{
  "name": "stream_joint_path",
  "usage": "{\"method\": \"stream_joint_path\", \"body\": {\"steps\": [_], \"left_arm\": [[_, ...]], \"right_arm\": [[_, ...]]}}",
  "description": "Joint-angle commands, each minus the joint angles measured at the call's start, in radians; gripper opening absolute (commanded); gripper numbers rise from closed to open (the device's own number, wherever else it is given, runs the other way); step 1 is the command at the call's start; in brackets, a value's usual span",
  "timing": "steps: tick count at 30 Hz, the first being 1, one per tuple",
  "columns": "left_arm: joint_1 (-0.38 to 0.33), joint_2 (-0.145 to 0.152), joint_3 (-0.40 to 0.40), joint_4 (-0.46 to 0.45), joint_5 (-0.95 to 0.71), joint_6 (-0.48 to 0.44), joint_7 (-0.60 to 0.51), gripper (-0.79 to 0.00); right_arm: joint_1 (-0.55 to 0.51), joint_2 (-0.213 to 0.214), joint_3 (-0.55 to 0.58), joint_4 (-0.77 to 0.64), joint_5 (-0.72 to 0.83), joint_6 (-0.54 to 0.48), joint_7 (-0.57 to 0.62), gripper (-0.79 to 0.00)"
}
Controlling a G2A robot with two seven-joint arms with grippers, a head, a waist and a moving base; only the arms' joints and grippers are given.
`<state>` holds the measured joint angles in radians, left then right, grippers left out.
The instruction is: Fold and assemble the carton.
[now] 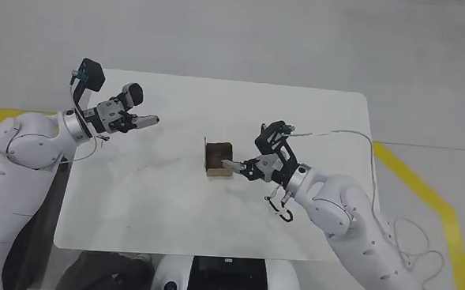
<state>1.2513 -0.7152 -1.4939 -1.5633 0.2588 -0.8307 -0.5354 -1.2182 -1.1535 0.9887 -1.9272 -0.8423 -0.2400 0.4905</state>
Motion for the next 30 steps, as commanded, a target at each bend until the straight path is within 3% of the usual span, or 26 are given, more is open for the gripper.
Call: {"method": "stream_joint_path", "body": {"steps": [1, 12, 19, 30], "left_arm": [[0.0, 0.0, 0.0, 0.0, 0.0, 0.0, 0.0, 0.0], [0.0, 0.0, 0.0, 0.0, 0.0, 0.0, 0.0, 0.0], [0.0, 0.0, 0.0, 0.0, 0.0, 0.0, 0.0, 0.0], [0.0, 0.0, 0.0, 0.0, 0.0, 0.0, 0.0, 0.0]], "right_arm": [[-0.001, 0.0, -0.002, 0.0, -0.006, -0.001, 0.0, 0.0], [-0.049, -0.018, -0.139, 0.0, -0.31, 0.119, -0.04, 0.0], [0.014, -0.062, -0.259, 0.096, -0.328, 0.178, -0.057, 0.0], [0.1, -0.142, -0.38, 0.218, -0.384, 0.372, -0.097, 0.0]]}}
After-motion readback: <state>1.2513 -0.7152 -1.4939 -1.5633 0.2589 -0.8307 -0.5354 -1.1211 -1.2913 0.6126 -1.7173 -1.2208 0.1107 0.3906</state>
